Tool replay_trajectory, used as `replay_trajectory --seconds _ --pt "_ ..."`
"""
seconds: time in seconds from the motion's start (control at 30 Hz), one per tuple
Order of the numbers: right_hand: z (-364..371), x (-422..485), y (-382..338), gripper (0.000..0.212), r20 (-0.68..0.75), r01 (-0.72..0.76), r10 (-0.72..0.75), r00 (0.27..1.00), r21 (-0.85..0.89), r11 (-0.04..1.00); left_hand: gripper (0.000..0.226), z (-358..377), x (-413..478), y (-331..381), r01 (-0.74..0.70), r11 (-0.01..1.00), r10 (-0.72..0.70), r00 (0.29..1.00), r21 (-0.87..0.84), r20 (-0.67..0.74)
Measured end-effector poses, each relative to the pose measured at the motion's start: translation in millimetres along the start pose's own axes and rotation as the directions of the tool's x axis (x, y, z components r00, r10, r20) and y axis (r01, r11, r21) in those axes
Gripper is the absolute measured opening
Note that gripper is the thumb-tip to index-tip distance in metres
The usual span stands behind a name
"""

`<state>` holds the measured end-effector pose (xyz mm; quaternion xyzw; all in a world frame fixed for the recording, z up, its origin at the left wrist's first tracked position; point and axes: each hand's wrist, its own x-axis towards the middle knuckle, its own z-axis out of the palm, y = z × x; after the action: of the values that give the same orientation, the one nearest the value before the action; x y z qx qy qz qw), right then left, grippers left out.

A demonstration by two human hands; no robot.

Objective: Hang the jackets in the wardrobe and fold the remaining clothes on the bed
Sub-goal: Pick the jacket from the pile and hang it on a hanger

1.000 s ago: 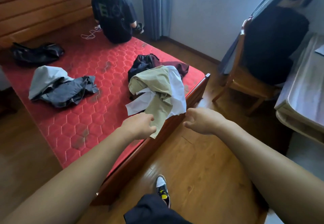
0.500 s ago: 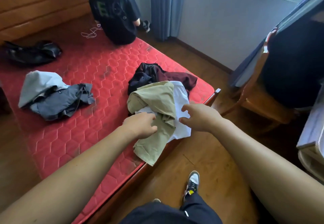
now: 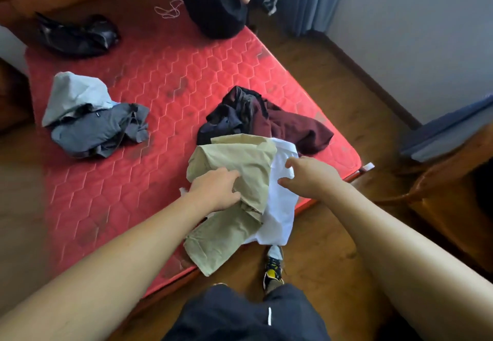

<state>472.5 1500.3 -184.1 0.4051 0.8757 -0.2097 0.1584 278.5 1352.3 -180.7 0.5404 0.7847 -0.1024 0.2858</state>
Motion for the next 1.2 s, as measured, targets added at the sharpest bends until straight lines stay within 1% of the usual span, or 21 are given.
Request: replay_trajectory --seconds 0.17,0.3,0.4,0.5,0.6,0.67,0.73,0.77,0.8,0.83,0.9,0.93,1.0,1.03,1.07,1.1,1.17,1.2 --pt "12 66 41 0.057 0.062 0.011 -0.011 0.998 0.007 1.0 0.059 -1 68 21 0.022 1.0 -0.022 1.0 -0.014 -0.001" --pt "41 120 69 0.055 0.124 -0.032 0.023 0.992 0.074 0.997 0.07 6 139 35 0.022 0.998 -0.021 1.0 0.056 -0.018" --pt "73 157 94 0.051 0.151 -0.12 0.102 0.983 0.109 0.987 0.075 18 197 39 0.026 0.99 -0.021 0.999 0.135 -0.04" --pt "110 189 117 0.056 0.227 -0.245 0.197 0.954 0.206 0.947 0.086 40 248 39 0.013 0.984 -0.013 1.0 0.178 -0.003" --pt "146 213 129 0.069 0.342 -0.392 0.268 0.9 0.371 0.842 0.102 65 284 37 0.012 0.984 -0.026 0.997 0.175 0.075" --pt "167 223 132 0.078 0.388 -0.466 0.294 0.873 0.492 0.735 0.113 79 301 35 0.007 0.986 -0.024 0.994 0.164 0.105" --pt "186 229 132 0.087 0.404 -0.511 0.317 0.858 0.608 0.608 0.119 91 314 36 -0.023 0.984 0.003 0.993 0.174 0.115" --pt "194 231 130 0.085 0.401 -0.519 0.33 0.855 0.65 0.555 0.12 95 319 37 -0.036 0.983 0.015 0.993 0.179 0.118" --pt "202 233 128 0.077 0.392 -0.521 0.345 0.853 0.686 0.507 0.121 99 324 38 -0.045 0.982 0.022 0.992 0.184 0.121" --pt "209 236 125 0.064 0.385 -0.519 0.357 0.851 0.716 0.467 0.121 102 329 38 -0.044 0.982 0.021 0.992 0.186 0.126" --pt "220 241 115 0.037 0.372 -0.509 0.365 0.853 0.749 0.425 0.113 104 333 34 -0.024 0.984 -0.006 0.985 0.174 0.17" --pt "224 243 110 0.028 0.359 -0.503 0.372 0.856 0.742 0.442 0.102 104 334 30 -0.012 0.986 -0.023 0.979 0.169 0.203" --pt "226 247 102 0.014 0.316 -0.495 0.394 0.863 0.68 0.54 0.069 106 331 22 -0.005 0.986 -0.034 0.973 0.165 0.23" --pt "226 248 97 0.01 0.285 -0.482 0.401 0.871 0.656 0.581 0.055 109 328 19 -0.005 0.986 -0.033 0.974 0.167 0.223" --pt "223 248 90 0.011 0.256 -0.459 0.395 0.882 0.657 0.599 0.048 111 325 15 -0.006 0.985 -0.031 0.977 0.173 0.21" --pt "220 247 81 0.011 0.235 -0.425 0.371 0.899 0.677 0.601 0.045 114 320 12 -0.008 0.985 -0.026 0.98 0.174 0.196" --pt "211 244 56 0.012 0.238 -0.365 0.286 0.928 0.733 0.574 0.044 116 309 2 -0.011 0.989 -0.013 0.987 0.15 0.159" --pt "206 242 40 0.017 0.248 -0.348 0.249 0.936 0.757 0.553 0.042 115 302 -5 -0.011 0.992 -0.006 0.991 0.127 0.135"
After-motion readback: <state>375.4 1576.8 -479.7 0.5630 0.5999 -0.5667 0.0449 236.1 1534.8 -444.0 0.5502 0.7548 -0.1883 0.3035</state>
